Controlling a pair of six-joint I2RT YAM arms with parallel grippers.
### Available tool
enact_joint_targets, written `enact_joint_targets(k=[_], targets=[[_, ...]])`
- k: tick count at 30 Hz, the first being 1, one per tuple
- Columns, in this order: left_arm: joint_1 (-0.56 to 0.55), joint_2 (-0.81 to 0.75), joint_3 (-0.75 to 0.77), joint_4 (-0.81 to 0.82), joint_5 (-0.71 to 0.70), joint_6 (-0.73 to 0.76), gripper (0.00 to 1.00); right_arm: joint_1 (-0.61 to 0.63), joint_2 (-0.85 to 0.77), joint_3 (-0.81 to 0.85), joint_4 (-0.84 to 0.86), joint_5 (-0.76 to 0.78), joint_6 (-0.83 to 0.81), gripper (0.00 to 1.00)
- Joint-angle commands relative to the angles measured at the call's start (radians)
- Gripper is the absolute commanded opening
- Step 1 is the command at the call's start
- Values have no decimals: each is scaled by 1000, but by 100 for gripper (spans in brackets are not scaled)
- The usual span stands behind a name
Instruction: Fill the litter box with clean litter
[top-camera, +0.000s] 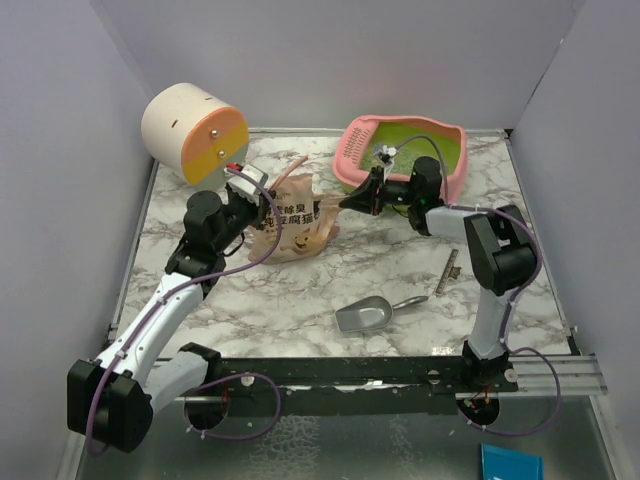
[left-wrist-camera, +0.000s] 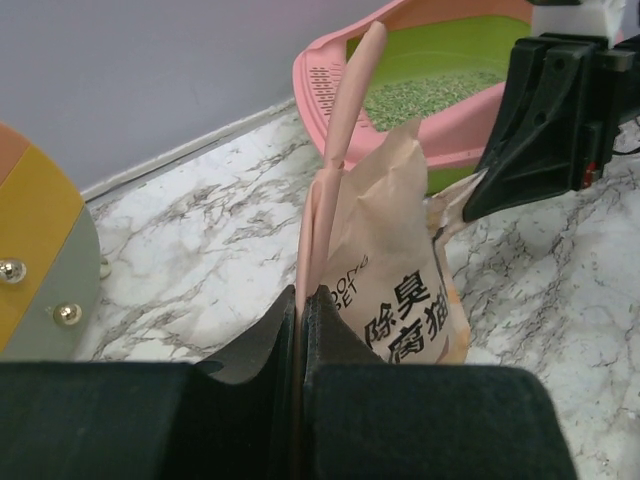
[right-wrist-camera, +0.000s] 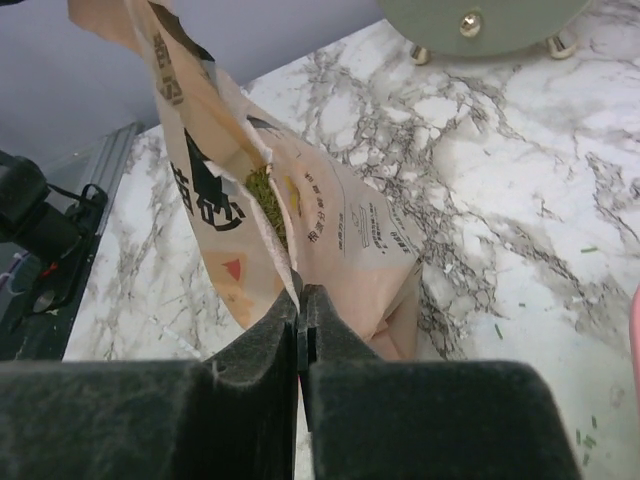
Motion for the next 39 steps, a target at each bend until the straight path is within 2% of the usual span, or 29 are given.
enact_joint_targets(k=[1,7,11,12,14,16,18,20,25,28,31,39], targets=[[4,15,109,10,36,47,0,4,-218,-136,-55,181,-58,1],[4,27,169,-8,124,28,0,2,-419,-248,-172,231,-72,1],[4,11,154,-9,141,27,0,2,-497,-260,-327,296,-124,1],[5,-1,134,-4,123,26,6,-2,-514,-268,-356,331,-129,1],[6,-34,79,24,62,6,37,-14,-542,-289,-396,384,-135,1],[8,-77,11,69,34,-17,61,-30,-555,-300,-429,405,-137,1],[14,-118,-48,109,19,-56,74,-37,-561,-313,-442,414,-139,1],[29,-159,-105,144,33,-102,82,-42,-567,-322,-455,421,-146,1],[111,-184,-218,262,139,-187,85,-53,-590,-334,-474,424,-151,1],[152,-122,-224,362,202,-254,85,-63,-608,-335,-482,412,-151,1],[207,-26,-229,520,306,-385,83,-66,-614,-324,-491,400,-155,1],[265,283,-298,1207,566,-818,80,-76,-557,-293,-455,334,-123,1]])
